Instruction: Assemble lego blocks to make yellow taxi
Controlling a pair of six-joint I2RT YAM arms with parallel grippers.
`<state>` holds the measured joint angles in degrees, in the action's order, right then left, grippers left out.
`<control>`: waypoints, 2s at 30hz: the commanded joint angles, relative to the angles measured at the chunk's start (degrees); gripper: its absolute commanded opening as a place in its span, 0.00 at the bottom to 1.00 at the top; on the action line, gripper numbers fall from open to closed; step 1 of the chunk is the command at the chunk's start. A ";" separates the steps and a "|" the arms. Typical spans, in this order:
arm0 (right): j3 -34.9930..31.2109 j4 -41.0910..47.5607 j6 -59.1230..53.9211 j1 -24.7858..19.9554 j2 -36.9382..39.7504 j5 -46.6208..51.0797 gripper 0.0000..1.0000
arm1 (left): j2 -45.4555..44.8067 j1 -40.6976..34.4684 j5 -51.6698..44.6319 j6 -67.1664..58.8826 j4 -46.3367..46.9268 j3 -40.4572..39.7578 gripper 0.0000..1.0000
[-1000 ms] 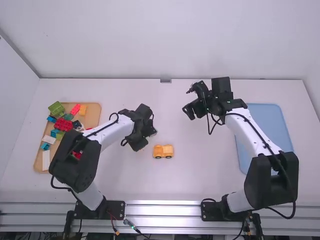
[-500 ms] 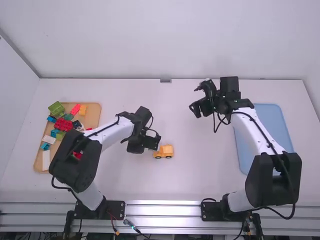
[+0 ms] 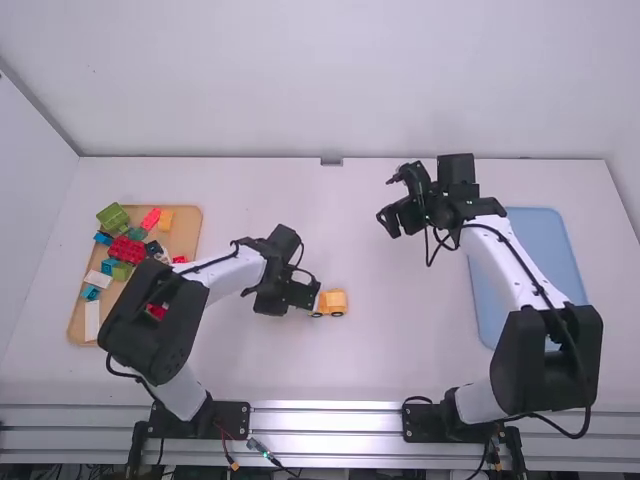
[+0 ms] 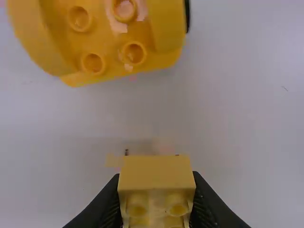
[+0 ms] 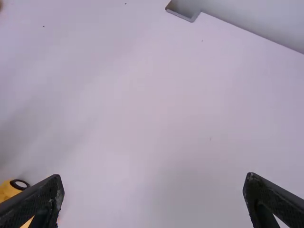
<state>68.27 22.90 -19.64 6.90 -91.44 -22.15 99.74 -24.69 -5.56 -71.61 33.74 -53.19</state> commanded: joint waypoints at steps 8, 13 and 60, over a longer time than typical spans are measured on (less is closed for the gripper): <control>-0.55 0.50 0.31 0.31 1.11 -0.35 0.99 | 0.44 0.26 -0.61 4.33 -1.70 0.44 0.39; -0.55 0.48 0.28 0.79 1.11 -0.35 0.99 | 0.44 0.26 0.33 5.05 -1.70 0.44 0.59; -18.14 -14.93 -29.92 4.39 1.01 -27.69 0.99 | -2.14 23.19 -45.68 -12.94 -15.61 11.52 0.99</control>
<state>54.08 10.57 -46.68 10.15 -91.42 -44.51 98.76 -1.83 -48.05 -89.62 20.40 -43.83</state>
